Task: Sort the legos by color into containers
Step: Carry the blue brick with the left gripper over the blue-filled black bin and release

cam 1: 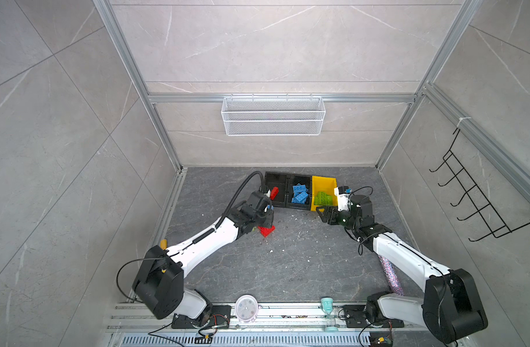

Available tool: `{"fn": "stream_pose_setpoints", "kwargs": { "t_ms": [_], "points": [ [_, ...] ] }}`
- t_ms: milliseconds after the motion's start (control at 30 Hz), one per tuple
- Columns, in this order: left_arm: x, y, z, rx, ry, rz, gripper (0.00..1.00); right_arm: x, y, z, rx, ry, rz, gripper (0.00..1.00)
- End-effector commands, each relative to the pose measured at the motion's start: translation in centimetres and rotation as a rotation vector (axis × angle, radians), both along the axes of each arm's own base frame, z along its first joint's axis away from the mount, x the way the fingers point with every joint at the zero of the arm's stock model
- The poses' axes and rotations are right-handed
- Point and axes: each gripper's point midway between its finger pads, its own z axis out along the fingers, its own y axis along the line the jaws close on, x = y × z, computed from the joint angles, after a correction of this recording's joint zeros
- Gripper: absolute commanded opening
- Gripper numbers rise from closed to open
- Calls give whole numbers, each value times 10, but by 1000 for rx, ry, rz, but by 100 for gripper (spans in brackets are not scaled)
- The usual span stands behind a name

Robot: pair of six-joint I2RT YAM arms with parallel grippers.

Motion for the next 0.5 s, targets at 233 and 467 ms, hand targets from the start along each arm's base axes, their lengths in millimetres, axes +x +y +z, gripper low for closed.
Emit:
{"fn": "stream_pose_setpoints", "kwargs": {
  "t_ms": [233,467],
  "points": [
    [89,-119,13,-61,-78,-271,18,-5,1,-4,-9,1,15,70],
    [128,-142,-8,-29,-61,-263,16,-6,3,-2,3,-1,24,70]
  ]
}}
